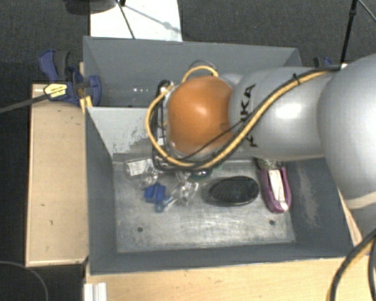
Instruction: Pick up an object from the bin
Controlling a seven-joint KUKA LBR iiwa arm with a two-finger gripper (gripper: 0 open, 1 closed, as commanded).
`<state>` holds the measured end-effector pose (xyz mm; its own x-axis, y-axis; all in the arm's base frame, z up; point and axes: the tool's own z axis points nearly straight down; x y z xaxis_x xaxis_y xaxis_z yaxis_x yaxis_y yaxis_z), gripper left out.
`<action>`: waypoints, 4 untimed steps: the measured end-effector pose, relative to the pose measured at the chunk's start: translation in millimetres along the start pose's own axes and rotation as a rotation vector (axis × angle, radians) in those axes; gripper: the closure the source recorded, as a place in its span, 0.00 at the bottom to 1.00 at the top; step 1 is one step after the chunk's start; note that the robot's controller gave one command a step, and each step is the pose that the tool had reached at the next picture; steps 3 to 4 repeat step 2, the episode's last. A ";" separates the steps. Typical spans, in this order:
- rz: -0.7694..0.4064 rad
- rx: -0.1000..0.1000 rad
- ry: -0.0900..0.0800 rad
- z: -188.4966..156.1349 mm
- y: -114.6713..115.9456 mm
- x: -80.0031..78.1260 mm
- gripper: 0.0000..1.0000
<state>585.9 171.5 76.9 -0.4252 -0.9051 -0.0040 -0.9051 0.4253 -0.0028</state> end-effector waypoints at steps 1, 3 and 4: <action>0.005 -0.003 0.001 -0.1 1.1 -0.6 1.00; -0.017 0.005 -0.005 -142.7 5.8 -11.6 1.00; -0.017 0.005 -0.005 -142.7 5.8 -11.6 1.00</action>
Offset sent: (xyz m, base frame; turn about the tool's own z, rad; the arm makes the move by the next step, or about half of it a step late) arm 0.0000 0.0000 0.0000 0.0000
